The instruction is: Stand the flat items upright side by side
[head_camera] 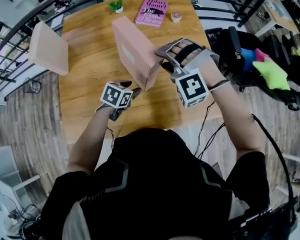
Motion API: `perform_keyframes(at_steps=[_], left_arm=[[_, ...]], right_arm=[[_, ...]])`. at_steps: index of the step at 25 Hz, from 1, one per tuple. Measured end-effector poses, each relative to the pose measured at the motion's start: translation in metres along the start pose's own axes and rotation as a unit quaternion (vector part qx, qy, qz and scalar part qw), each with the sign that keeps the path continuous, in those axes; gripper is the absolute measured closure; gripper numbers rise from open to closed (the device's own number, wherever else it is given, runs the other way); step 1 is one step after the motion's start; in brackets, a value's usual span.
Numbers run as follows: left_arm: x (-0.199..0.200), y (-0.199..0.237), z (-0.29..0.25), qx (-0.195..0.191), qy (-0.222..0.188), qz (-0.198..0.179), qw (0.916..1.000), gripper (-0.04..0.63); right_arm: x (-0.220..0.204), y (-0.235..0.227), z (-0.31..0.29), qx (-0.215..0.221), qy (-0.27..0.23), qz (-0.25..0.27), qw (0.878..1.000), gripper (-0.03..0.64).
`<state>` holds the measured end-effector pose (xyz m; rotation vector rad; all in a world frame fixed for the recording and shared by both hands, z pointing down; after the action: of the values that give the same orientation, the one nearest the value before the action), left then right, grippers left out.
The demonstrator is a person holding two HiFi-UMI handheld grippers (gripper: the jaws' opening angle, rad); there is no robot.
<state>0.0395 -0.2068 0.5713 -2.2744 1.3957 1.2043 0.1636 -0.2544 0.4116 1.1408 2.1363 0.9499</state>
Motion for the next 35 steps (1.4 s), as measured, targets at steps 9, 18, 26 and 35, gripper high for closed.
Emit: perform_keyframes(at_steps=[9,18,26,35], left_arm=[[0.016,0.025,0.085,0.075,-0.126,0.064,0.9871,0.364],[0.043,0.024,0.143,0.078,-0.216,0.03,0.9728,0.364],[0.038,0.038,0.183,0.113,-0.262,0.04,0.9577,0.364],[0.051,0.035,0.211,0.144,-0.324,0.04,0.934,0.365]], right_arm=[[0.025,-0.005,-0.004,-0.014,-0.044,-0.092,0.995,0.382],[0.029,-0.011,0.009,-0.041,-0.066,-0.254,0.964,0.319],[0.021,-0.016,0.028,-0.128,-0.169,-0.48,0.852,0.226],[0.006,0.002,0.045,-0.234,-0.229,-0.653,0.683,0.215]])
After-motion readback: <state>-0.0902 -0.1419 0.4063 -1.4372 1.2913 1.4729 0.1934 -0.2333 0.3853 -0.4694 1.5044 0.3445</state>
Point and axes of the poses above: the fingertips, and each gripper's own axes: z backward along the fingers, y to its left, x out of its top, the point moved 4 cm from there along z, backward along the fingers, and after that the axes turned 14 degrees about -y, right-handed, at the moved point
